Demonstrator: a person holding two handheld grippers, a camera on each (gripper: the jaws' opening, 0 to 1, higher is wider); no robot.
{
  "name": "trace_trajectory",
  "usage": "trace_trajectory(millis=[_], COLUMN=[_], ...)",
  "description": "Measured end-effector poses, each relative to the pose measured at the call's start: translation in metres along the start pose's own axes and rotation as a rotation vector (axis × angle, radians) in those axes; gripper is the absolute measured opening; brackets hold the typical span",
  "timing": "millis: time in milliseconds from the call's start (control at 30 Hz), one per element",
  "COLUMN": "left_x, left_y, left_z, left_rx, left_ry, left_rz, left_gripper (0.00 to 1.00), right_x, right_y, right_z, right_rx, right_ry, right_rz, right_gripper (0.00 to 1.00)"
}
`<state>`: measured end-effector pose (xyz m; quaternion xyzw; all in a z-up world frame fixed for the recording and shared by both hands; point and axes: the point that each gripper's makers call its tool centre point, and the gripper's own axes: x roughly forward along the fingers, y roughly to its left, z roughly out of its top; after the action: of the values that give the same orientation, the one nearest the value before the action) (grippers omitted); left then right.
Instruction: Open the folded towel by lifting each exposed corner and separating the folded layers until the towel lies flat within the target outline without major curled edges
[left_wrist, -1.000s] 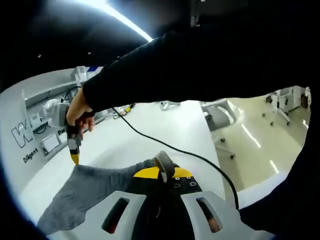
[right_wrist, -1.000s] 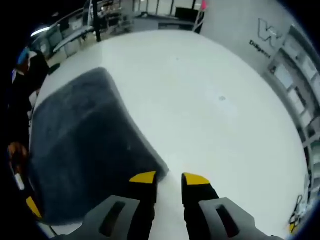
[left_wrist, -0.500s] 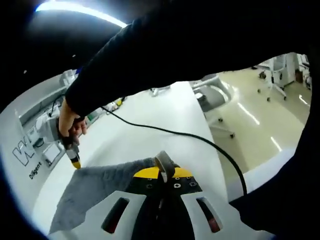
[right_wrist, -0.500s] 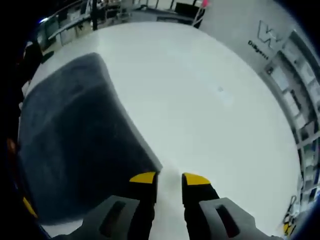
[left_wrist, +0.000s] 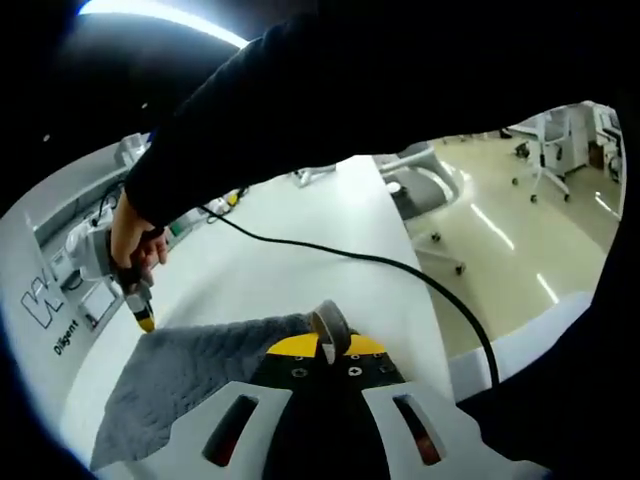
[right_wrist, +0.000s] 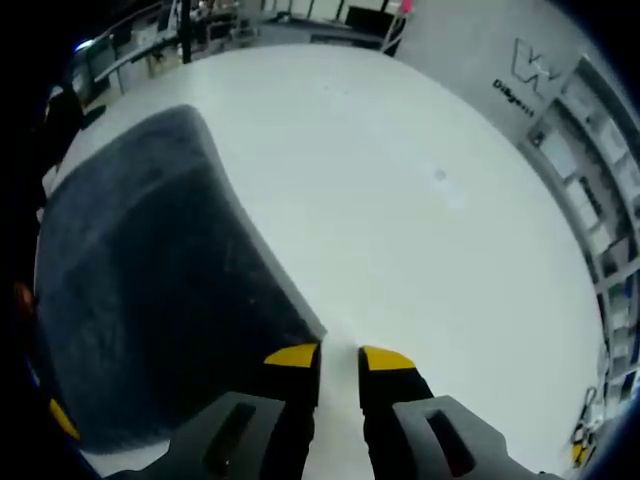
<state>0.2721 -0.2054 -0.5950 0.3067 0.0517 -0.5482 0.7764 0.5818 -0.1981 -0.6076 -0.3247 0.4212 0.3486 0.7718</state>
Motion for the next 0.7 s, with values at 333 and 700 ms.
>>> trace_trajectory(millis=[333,700], left_x=[-0.009,-0.040], left_y=[0.014,0.056], left_z=[0.020,0.021], left_rx=[-0.169,-0.392], left_ry=[-0.107,-0.145], left_rz=[0.007,0.142], left_gripper=[0.61,1.00], right_x=[-0.003,-0.039], right_y=[0.003,-0.031], right_z=[-0.002,-0.005], right_rx=[-0.044,-0.042], right_ry=[0.003,0.006], right_rz=[0.030,-0.063], right_gripper=[0.22,0.94])
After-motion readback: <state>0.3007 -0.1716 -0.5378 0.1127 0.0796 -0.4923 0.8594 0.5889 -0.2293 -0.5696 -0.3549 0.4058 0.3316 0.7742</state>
